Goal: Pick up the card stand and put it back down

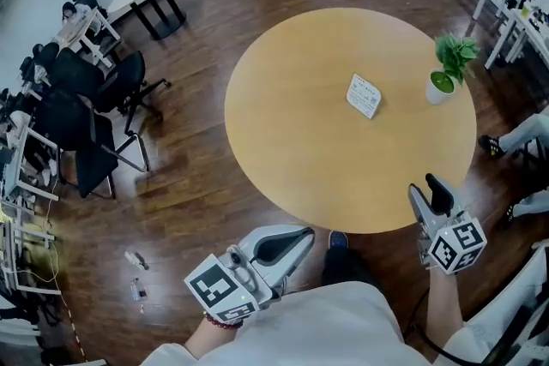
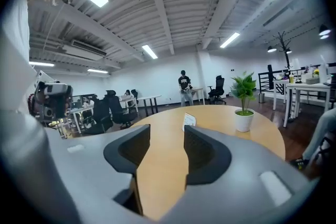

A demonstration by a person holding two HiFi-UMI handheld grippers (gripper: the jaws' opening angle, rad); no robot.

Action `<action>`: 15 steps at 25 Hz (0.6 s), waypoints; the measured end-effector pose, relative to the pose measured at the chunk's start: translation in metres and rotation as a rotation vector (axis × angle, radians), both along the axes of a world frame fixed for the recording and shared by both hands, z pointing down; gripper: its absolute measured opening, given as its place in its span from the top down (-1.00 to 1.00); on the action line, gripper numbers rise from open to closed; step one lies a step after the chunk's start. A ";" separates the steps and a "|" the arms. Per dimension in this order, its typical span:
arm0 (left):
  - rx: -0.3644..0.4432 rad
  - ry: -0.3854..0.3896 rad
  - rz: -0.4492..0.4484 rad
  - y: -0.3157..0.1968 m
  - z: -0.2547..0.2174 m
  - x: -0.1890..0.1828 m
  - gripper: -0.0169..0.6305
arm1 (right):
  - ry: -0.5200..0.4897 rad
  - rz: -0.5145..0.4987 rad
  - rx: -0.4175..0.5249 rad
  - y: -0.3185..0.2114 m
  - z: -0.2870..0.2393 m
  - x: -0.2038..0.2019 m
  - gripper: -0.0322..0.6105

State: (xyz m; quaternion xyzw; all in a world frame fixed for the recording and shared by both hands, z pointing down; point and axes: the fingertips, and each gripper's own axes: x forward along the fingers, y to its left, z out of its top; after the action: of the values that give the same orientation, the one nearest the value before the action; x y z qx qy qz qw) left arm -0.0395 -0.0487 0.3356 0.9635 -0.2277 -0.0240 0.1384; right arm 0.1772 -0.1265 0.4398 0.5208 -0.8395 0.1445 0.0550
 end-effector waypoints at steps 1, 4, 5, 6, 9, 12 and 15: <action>0.007 0.000 0.017 0.022 0.000 -0.007 0.94 | -0.009 -0.002 0.016 0.033 -0.012 -0.013 0.30; 0.090 -0.011 0.055 0.055 -0.010 -0.028 0.94 | -0.020 -0.034 0.108 0.097 -0.052 -0.059 0.30; 0.112 -0.014 0.058 0.061 -0.013 -0.036 0.94 | -0.016 -0.052 0.138 0.113 -0.064 -0.076 0.30; 0.120 -0.015 0.057 0.068 -0.015 -0.043 0.94 | -0.011 -0.067 0.158 0.130 -0.073 -0.092 0.30; 0.103 -0.010 0.063 0.099 -0.016 -0.050 0.94 | 0.007 -0.071 0.161 0.185 -0.087 -0.115 0.31; 0.097 -0.017 0.092 0.130 -0.014 -0.051 0.94 | 0.026 -0.042 0.162 0.223 -0.095 -0.117 0.33; 0.106 -0.014 0.106 0.149 -0.016 -0.053 0.94 | 0.019 -0.007 0.170 0.245 -0.100 -0.114 0.34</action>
State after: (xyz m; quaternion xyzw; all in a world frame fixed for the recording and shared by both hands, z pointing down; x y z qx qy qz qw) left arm -0.0922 0.1004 0.3198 0.9804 -0.1759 -0.0219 0.0865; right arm 0.0630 0.1183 0.3397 0.5220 -0.8500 0.0673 0.0192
